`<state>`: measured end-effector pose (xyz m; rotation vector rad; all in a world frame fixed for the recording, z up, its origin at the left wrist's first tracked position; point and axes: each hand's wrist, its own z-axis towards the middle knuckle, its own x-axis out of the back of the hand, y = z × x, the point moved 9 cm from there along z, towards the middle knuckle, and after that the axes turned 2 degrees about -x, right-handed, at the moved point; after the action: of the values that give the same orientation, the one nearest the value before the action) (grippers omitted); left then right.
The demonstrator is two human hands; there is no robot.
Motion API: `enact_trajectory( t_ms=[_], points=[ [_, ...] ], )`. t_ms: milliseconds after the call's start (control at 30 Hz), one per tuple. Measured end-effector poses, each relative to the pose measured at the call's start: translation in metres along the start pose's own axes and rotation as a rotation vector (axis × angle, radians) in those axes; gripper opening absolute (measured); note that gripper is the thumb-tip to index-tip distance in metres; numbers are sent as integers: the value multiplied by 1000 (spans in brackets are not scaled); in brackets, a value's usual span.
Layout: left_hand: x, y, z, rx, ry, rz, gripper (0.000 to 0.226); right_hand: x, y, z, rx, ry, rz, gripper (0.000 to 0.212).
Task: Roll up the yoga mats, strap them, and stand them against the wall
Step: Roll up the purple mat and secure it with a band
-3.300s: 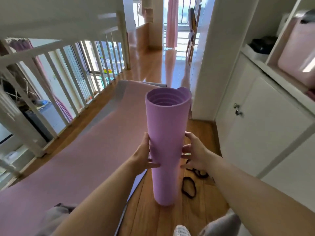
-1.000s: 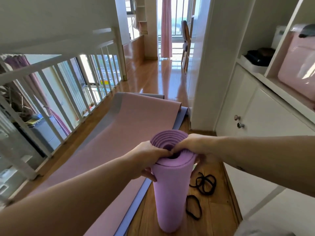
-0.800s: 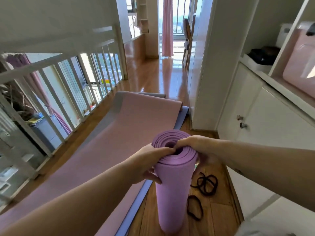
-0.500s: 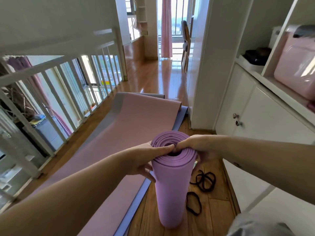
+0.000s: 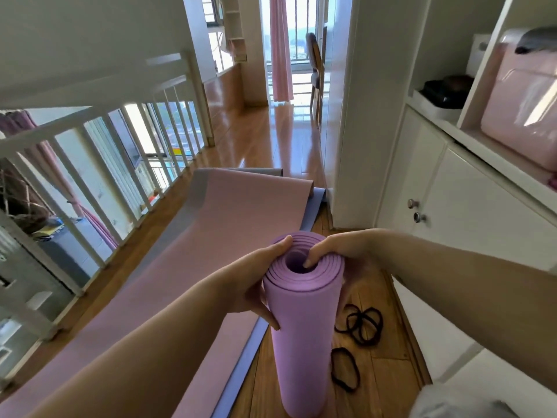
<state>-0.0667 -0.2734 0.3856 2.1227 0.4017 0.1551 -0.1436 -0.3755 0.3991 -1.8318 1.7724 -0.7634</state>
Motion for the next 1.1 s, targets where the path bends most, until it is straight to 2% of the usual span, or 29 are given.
enact_trajectory(
  t_ms=[167, 300, 400, 467, 533, 600, 700, 833, 1000, 1100],
  points=[
    [-9, -2, -12, -30, -17, 33, 56, -9, 6, -4, 31, -12, 0, 58],
    [-21, -10, -36, -61, -84, 142, 61, -25, 13, -18, 66, -11, -98, 32],
    [-37, -14, -60, -59, -131, 257, 55, -47, 21, -31, 81, -60, -169, 33],
    [-45, -17, -73, -102, -107, 274, 53, -57, 27, -40, 105, -34, -217, 41],
    [-51, -23, -83, -167, -35, 273, 48, -64, 32, -47, 153, 28, -254, 51],
    [-53, -28, -93, -240, 47, 283, 42, -72, 32, -56, 223, 89, -295, 47],
    [-50, -23, -109, -395, 123, 338, 45, -86, 22, -70, 338, 167, -388, 40],
    [-42, -7, -131, -589, 225, 469, 52, -98, -5, -84, 617, 299, -485, 49],
    [-28, 6, -156, -792, 505, 592, 54, -104, -26, -91, 953, 545, -522, 64],
    [-20, 10, -164, -859, 642, 595, 56, -106, -33, -87, 1032, 622, -510, 71]
  ],
)
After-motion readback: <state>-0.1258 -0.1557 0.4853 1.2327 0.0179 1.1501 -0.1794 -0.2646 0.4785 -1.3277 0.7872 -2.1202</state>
